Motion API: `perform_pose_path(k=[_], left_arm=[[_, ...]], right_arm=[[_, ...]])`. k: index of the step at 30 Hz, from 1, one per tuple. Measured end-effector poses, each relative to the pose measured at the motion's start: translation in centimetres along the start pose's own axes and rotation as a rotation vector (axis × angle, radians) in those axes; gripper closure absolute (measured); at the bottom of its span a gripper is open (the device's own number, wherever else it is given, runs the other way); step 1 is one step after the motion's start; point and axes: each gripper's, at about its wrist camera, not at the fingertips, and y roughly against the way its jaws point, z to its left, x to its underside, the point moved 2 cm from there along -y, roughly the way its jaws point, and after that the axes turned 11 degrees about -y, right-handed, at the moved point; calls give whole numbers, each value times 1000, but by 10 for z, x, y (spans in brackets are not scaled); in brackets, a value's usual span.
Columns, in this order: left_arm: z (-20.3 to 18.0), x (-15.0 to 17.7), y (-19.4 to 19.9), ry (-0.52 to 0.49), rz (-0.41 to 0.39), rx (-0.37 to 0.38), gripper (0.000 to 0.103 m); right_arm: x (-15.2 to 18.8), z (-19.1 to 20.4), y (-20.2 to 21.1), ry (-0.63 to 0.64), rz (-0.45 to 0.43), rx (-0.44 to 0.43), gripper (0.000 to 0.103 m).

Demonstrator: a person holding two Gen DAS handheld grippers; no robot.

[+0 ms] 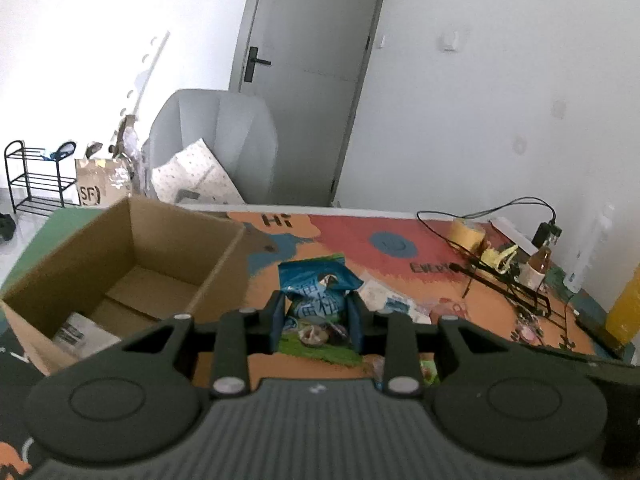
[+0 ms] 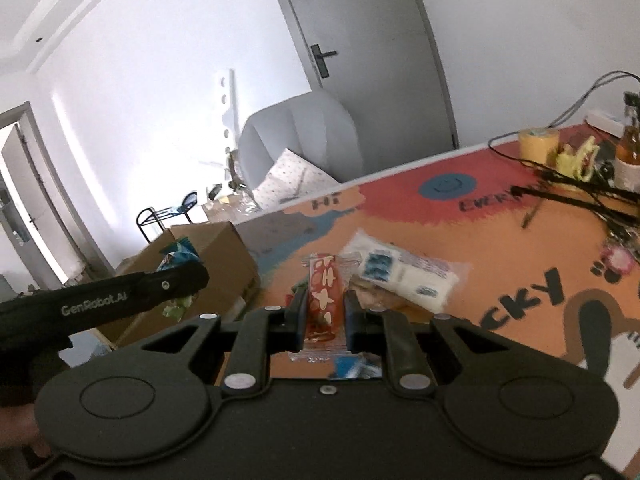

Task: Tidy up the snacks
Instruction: 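Carry both packs over the cardboard box and release them inside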

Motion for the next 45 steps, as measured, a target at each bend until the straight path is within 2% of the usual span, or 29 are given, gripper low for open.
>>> perform_pose_path(k=[18, 32, 35, 37, 40, 45], left_arm=[[58, -8, 23, 15, -30, -93, 72], [114, 10, 3, 116, 46, -130, 70], [119, 11, 2, 121, 57, -123, 65], [123, 11, 5, 128, 58, -135, 55], [128, 12, 14, 143, 40, -146, 47], [137, 13, 26, 159, 32, -152, 38]], right_arm=[[-6, 57, -23, 49, -6, -101, 87], [-1, 100, -42, 85, 2, -127, 87], [0, 107, -47, 91, 5, -129, 87], [0, 112, -51, 92, 10, -135, 87], [1, 119, -58, 102, 16, -145, 87], [2, 131, -71, 94, 51, -182, 87]])
